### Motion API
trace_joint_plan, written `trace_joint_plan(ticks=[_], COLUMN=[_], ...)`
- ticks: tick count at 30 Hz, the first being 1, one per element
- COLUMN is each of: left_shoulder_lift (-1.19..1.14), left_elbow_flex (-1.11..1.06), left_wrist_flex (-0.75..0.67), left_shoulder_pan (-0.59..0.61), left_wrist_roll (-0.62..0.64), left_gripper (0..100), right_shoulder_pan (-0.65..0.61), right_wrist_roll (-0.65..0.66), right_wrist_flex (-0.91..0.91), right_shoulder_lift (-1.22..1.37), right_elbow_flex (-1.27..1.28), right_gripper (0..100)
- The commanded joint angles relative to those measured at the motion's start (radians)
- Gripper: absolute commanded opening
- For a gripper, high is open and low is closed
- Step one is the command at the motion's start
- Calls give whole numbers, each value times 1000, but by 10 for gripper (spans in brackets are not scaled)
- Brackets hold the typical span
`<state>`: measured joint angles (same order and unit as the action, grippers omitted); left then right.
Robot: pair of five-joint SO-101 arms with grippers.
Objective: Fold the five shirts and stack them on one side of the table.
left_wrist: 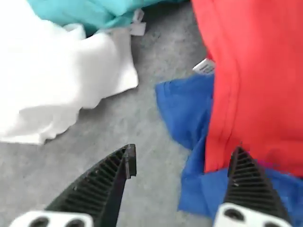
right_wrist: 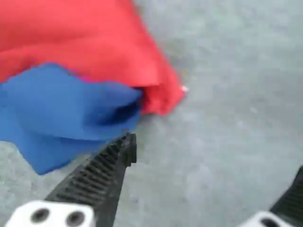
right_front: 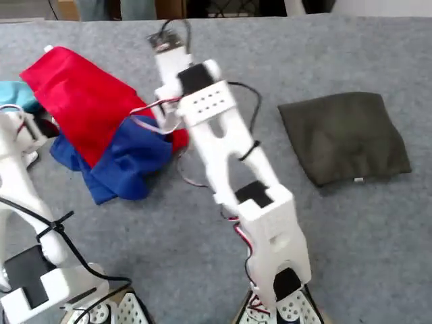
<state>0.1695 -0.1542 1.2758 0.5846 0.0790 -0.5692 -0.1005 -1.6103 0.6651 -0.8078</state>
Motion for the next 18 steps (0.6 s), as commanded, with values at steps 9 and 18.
trace_joint_plan(ticks=[9, 18], left_shoulder_lift=[-218, -391], left_elbow_flex=[148, 394], left_wrist_flex=[-209, -126], left_shoulder_pan=[-27, 79], left_wrist_roll=[241, 239], left_gripper=[324, 324], right_shoulder_pan=[-84, -91], right_wrist_roll=[-143, -109], right_wrist_flex=[66, 43], right_shoulder_lift=[213, 226], right_elbow_flex=[-142, -220], right_gripper=[490, 38])
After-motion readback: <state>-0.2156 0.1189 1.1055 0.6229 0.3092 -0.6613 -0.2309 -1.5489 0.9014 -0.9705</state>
